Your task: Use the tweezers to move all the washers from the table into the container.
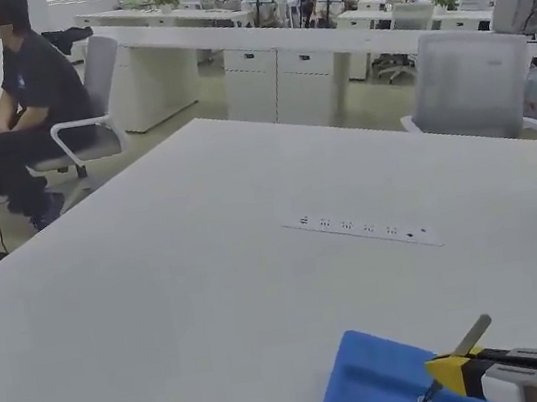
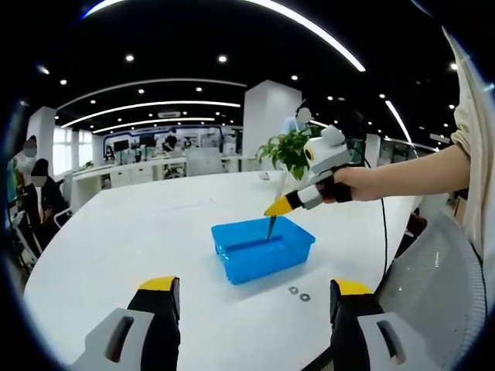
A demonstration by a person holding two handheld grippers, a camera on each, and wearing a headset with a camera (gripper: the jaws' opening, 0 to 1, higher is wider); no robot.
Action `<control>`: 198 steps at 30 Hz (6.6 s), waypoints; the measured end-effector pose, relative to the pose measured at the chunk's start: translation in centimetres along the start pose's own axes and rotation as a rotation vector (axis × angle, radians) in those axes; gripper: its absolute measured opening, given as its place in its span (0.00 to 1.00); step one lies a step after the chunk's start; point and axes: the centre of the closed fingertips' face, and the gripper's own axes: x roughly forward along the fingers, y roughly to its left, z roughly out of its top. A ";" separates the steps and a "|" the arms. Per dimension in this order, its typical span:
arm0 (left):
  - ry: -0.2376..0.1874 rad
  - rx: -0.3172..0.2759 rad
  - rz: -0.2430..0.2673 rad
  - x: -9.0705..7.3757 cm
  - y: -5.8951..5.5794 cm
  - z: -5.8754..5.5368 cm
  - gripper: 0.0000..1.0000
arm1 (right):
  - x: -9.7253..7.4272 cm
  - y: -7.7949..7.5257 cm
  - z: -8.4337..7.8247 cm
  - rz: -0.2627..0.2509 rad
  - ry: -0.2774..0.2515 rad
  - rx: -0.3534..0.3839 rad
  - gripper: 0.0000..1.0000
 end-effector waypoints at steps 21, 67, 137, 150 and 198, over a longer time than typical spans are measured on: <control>0.005 0.005 -0.003 0.0 -0.1 -0.2 0.77 | 2.8 0.1 -2.1 0.015 0.119 -0.097 0.03; 0.017 0.017 -0.012 0.1 -0.2 -0.3 0.76 | -2.2 7.7 -0.8 0.099 -0.066 -0.082 0.04; 0.026 0.018 -0.020 0.1 -0.3 -0.5 0.75 | -0.5 11.8 -9.3 0.069 0.147 -0.435 0.03; 0.030 0.015 -0.010 0.0 -0.1 -0.6 0.75 | -2.5 9.7 -4.8 0.001 -0.015 -0.216 0.03; 0.034 0.009 -0.004 0.2 0.2 -0.9 0.69 | 1.6 2.8 1.0 -0.021 -0.082 -0.055 0.03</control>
